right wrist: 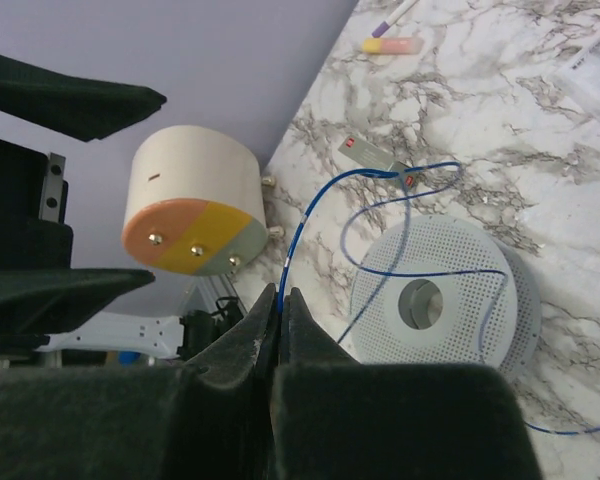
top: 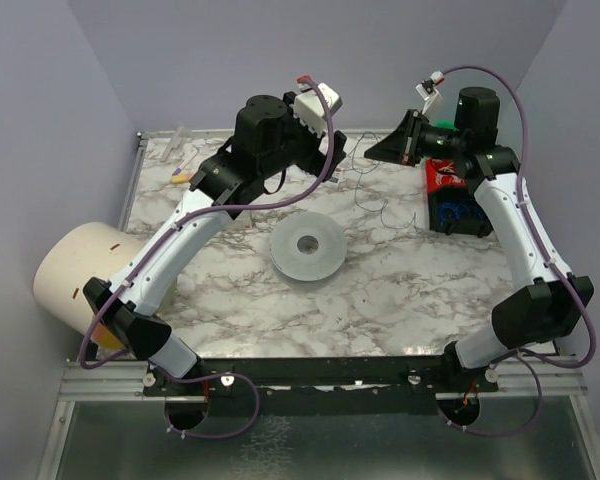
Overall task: Wrap the cables
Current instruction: Adjust the cable at the center of the board.
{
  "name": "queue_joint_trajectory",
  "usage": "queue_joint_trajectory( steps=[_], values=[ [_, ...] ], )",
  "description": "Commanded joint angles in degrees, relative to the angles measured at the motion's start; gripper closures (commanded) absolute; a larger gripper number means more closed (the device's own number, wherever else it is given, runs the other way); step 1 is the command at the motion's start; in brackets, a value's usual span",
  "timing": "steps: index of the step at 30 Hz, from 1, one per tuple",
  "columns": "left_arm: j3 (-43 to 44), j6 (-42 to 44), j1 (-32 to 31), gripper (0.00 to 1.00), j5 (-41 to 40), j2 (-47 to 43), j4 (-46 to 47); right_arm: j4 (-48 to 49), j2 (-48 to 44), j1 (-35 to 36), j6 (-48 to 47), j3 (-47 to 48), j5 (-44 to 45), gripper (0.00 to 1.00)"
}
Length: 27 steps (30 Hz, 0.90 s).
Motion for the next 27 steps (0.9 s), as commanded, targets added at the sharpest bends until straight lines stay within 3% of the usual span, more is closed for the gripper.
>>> queue_joint_trajectory(
  steps=[1, 11, 18, 27],
  values=[
    [2.81, 1.38, -0.64, 0.08, 4.96, 1.08, -1.37, 3.95, -1.36, 0.28, 8.94, -1.42, 3.73, 1.0],
    [2.07, 10.44, -7.3, 0.07, 5.71, 3.42, -6.65, 5.16, -0.87, 0.23, 13.88, -4.7, 6.78, 1.0],
    [1.61, 10.3, -10.6, 0.13, 3.83, 5.82, -6.54, 8.64, -1.57, 0.12, 19.4, -6.96, 5.43, 1.0],
    [0.09, 7.62, -12.9, 0.17, -15.69, 9.29, 0.6, 16.29, -4.37, -2.21, 27.84, -12.15, -0.04, 0.99]
  ],
)
